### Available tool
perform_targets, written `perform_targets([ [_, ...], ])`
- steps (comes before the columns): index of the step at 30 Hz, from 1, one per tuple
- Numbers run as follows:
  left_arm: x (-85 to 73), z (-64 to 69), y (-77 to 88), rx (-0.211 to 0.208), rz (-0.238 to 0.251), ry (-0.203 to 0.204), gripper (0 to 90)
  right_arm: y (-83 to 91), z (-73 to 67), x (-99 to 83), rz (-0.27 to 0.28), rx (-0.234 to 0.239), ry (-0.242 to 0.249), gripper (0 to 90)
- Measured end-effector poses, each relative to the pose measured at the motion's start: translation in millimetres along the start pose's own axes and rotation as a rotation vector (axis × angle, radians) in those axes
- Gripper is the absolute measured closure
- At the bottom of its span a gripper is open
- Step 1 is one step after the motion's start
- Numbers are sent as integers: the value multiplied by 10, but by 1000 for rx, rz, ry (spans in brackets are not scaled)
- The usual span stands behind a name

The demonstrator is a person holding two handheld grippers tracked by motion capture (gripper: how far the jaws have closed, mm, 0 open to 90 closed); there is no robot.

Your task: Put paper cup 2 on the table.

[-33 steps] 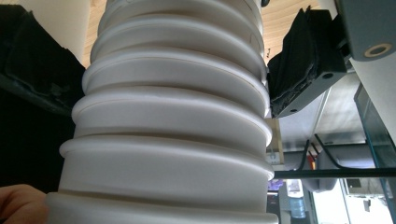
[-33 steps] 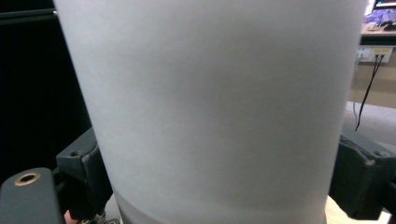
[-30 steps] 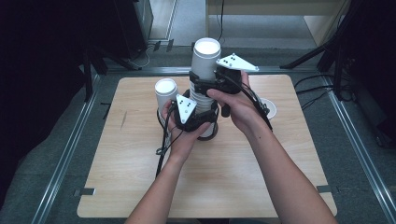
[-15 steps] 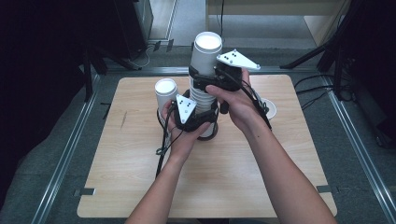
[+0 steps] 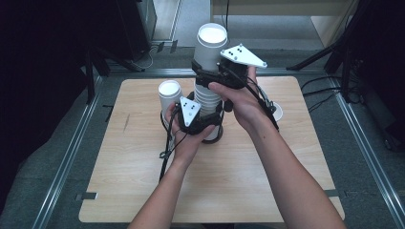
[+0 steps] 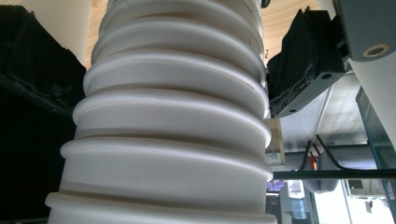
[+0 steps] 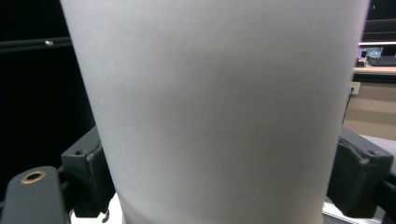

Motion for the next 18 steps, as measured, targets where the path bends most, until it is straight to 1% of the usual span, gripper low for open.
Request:
perform_targets([
  [6, -3, -2, 2, 0, -3, -4, 59, 29, -19, 140, 40, -16, 6, 124],
  [8, -2, 0, 1, 0, -1, -1, 59, 33, -15, 161, 47, -21, 6, 124],
  [9, -2, 0, 1, 0, 0, -1, 60, 39, -8, 182, 54, -26, 5, 124],
  [10, -2, 0, 1, 0, 0, 0, 60, 53, -2, 226, 69, -30, -10, 124],
  [11, -2, 0, 1, 0, 0, -1, 60, 53, -2, 226, 69, -30, -10, 124],
  [12, -3, 0, 1, 0, 0, -1, 60, 68, 2, 261, 82, -32, -12, 124],
  [15, -3, -1, 1, 0, 0, -1, 60, 88, -7, 302, 96, -30, -10, 124],
  [18, -2, 0, 0, 0, 0, 0, 59, 116, -25, 371, 110, -40, -1, 124],
])
Point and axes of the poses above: each handheld gripper's, and its own axes: y roughly backward along the jaws, x roughly out of its top, z roughly to its right, the point moved 8 cm from there along -y, roughly forward along the jaws
